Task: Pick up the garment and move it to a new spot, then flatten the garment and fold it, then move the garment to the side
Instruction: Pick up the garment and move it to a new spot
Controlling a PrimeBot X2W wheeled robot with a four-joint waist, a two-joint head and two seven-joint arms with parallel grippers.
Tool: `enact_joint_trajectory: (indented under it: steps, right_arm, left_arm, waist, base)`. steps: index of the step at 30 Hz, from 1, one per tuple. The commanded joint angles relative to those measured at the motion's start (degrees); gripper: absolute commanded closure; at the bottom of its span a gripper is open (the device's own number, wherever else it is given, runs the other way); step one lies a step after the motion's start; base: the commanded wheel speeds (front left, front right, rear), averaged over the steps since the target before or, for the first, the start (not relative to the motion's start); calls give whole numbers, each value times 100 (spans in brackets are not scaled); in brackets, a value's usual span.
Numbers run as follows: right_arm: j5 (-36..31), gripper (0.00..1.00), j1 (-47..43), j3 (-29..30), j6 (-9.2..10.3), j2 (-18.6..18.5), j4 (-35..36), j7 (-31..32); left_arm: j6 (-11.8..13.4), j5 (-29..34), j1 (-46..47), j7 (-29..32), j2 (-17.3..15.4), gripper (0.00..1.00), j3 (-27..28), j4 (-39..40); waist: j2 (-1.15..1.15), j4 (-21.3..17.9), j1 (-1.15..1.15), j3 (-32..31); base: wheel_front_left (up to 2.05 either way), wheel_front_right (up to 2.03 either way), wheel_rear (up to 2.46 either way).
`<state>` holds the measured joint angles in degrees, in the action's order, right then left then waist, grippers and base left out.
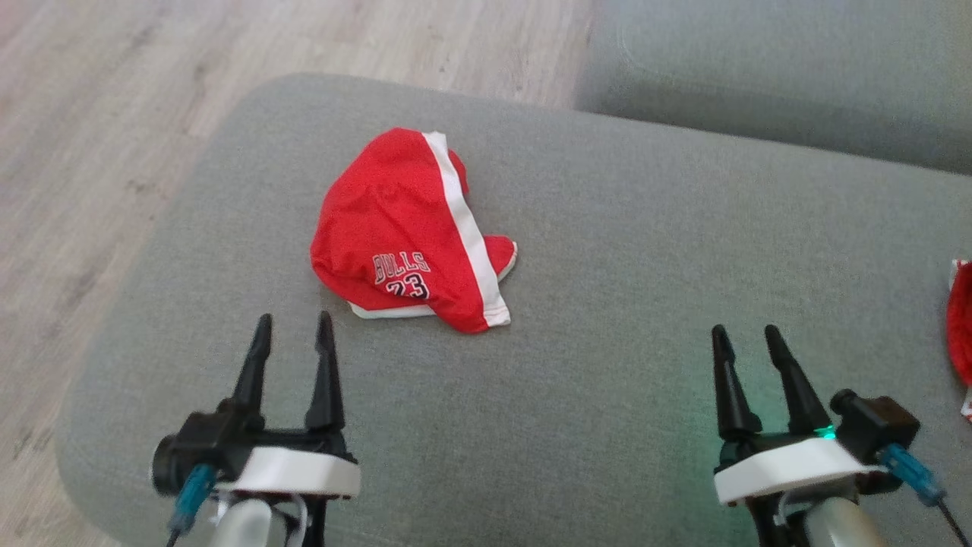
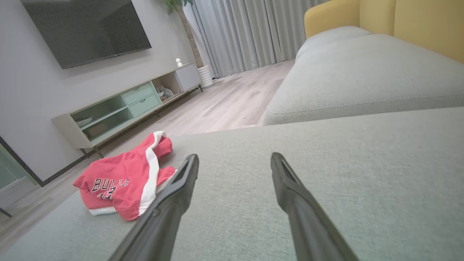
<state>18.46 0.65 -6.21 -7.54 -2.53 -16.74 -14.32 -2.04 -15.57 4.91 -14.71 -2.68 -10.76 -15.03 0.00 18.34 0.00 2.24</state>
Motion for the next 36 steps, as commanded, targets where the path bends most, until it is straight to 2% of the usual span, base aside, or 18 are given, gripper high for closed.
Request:
enact_joint_trajectory:
  steps: [1, 5, 10, 15, 26, 27, 28, 36]
  right_arm:
    - [-49, 0, 261, -38, 5, -35, 198, -68]
    - [-15, 0, 329, 111, 5, -35, 233, -68]
    - [-98, 0, 508, 267, 5, -35, 266, -68]
    - [-127, 0, 684, 293, 5, -35, 292, -68]
    - [-89, 0, 835, 232, 5, -35, 286, -68]
    - [-84, 0, 834, 231, 5, -35, 281, -68]
    - [-80, 0, 832, 229, 5, -35, 273, -68]
    - [-29, 0, 805, 208, 5, -35, 190, -68]
  left_arm:
    - [-80, 23, 488, -29, -20, 0, 78, 64]
    - [-229, 45, 983, 58, -23, 0, -157, -307]
    - [-472, 178, 1830, 838, -115, 0, -841, -1019]
    - [-535, 64, 2374, 1570, -205, 0, -1410, -1590]
    - [-525, -172, 2830, 2321, -250, 0, -1621, -2519]
    - [-526, -186, 2834, 2327, -245, 78, -1634, -2554]
    - [-527, -201, 2835, 2317, -239, 100, -1646, -2574]
    - [-532, -196, 2841, 1619, -298, 100, -1725, -2203]
  waist:
    - [0, -112, 0, 197]
    - [0, -230, 0, 475]
    - [0, -449, 0, 875]
    - [0, -660, 0, 1147]
    - [0, -1018, 0, 1351]
    - [0, -1036, 0, 1339]
    - [0, -1054, 0, 1320]
    - [0, -1194, 0, 960]
  base:
    - [0, 0, 0]
    - [0, 0, 0]
    - [0, 0, 0]
    - [0, 0, 0]
    - [0, 0, 0]
    - [0, 0, 0]
    - [0, 0, 0]
    - [0, 0, 0]
